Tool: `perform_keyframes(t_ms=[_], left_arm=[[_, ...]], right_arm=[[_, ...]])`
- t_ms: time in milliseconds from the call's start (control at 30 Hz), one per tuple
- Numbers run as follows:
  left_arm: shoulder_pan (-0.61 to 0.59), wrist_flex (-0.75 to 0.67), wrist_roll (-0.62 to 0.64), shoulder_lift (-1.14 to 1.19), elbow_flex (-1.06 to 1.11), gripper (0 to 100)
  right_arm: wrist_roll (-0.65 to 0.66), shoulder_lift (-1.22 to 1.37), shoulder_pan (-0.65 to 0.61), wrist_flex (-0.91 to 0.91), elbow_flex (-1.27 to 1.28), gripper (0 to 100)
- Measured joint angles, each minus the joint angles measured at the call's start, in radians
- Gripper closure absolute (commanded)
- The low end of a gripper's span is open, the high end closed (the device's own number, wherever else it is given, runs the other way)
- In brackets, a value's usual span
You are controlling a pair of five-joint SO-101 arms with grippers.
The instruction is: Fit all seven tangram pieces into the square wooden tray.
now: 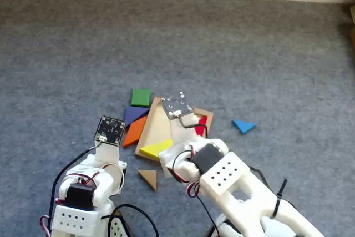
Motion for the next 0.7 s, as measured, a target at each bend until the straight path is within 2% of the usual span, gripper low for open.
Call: perform_keyframes(t_ms=[200, 300, 433, 700], left_arm=[[0.000, 0.000, 0.000, 0.000, 0.000, 100], [0.000, 0.000, 0.000, 0.000, 0.000, 100], [0.000, 0.000, 0.000, 0.000, 0.000, 100], [0.000, 0.000, 0.000, 0.000, 0.000, 100]], right_arm=[[0.000, 0.238, 0.002, -0.114, 0.000, 98.3], [0.000, 0.301, 0.043, -0.133, -0.005, 98.3], [0.000, 0.324, 0.118, -0.140, -0.005, 98.3], [0.000, 0.204, 0.127, -0.130, 0.000, 98.3]])
